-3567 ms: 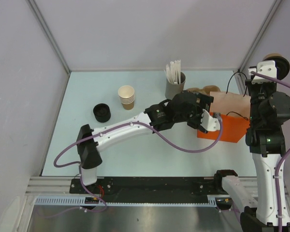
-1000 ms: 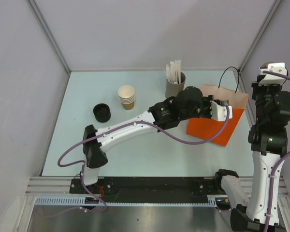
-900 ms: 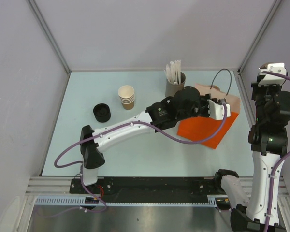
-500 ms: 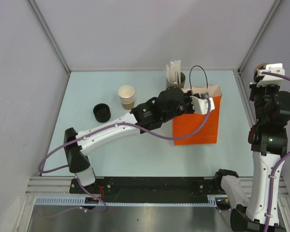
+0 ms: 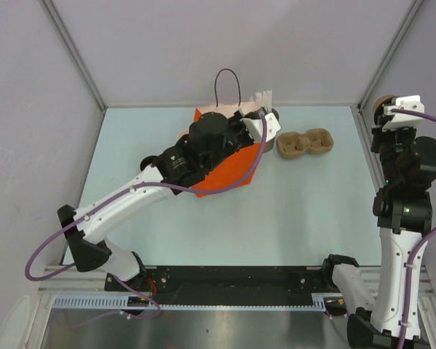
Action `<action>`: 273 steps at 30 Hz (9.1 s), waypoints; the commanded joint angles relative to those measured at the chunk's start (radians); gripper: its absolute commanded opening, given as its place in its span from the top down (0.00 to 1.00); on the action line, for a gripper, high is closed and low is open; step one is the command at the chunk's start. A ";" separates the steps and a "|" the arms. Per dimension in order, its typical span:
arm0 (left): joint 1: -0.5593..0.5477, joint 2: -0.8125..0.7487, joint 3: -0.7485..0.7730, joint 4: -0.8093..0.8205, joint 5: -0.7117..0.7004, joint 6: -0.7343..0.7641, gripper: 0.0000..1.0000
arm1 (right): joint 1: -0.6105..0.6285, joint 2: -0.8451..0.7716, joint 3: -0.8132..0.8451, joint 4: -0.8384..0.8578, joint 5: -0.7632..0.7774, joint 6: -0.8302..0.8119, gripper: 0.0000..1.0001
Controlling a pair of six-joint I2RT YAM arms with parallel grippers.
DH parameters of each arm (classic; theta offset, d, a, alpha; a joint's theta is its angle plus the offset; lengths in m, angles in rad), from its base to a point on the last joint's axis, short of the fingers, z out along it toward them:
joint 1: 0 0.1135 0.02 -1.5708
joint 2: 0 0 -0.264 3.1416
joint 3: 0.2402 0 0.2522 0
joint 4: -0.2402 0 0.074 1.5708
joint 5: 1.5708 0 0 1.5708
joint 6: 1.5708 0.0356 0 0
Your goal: Pack the takeout coffee
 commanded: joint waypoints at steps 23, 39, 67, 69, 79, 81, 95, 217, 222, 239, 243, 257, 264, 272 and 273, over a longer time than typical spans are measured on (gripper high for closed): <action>0.093 -0.141 -0.220 0.096 -0.027 -0.037 1.00 | 0.046 0.021 0.010 -0.048 -0.050 0.022 1.00; 0.093 -0.200 -0.253 -0.102 0.188 -0.197 0.74 | 0.134 0.040 0.013 -0.090 -0.035 -0.001 1.00; 0.284 -0.238 -0.014 -0.134 0.364 -0.249 0.15 | 0.390 0.179 0.122 -0.252 -0.248 0.057 1.00; 0.284 -0.229 -0.010 -0.115 0.337 -0.235 0.24 | 0.390 0.173 0.121 -0.252 -0.227 0.057 1.00; 0.291 -0.125 0.027 0.042 0.209 -0.145 0.38 | 0.390 0.159 0.121 -0.249 -0.138 0.053 1.00; 0.290 -0.099 0.038 0.081 0.185 -0.134 0.38 | 0.389 0.161 0.119 -0.251 -0.130 0.050 1.00; 0.262 -0.126 -0.239 0.158 0.155 -0.264 0.32 | 0.390 0.156 0.105 -0.269 -0.127 0.040 1.00; 0.528 0.230 0.090 0.036 0.524 -0.473 0.94 | 0.726 0.965 0.590 -0.599 -0.155 0.194 1.00; 0.528 0.257 0.101 0.041 0.488 -0.490 0.97 | 0.732 0.968 0.569 -0.593 -0.156 0.189 1.00; 0.528 0.264 0.104 0.049 0.456 -0.501 1.00 | 0.740 0.956 0.494 -0.599 -0.146 0.176 1.00; 0.528 0.267 0.102 0.049 0.456 -0.505 1.00 | 0.737 0.962 0.486 -0.602 -0.129 0.175 1.00; 0.528 0.280 0.104 0.052 0.398 -0.505 1.00 | 0.735 1.018 0.507 -0.659 -0.100 0.160 1.00; 0.528 0.299 0.109 0.053 0.337 -0.496 1.00 | 0.737 1.029 0.509 -0.662 -0.100 0.157 1.00; 0.528 0.319 0.112 0.061 0.298 -0.488 1.00 | 0.737 1.040 0.507 -0.665 -0.092 0.153 1.00; 0.528 0.320 0.110 0.059 0.300 -0.491 1.00 | 0.737 1.046 0.507 -0.667 -0.090 0.152 1.00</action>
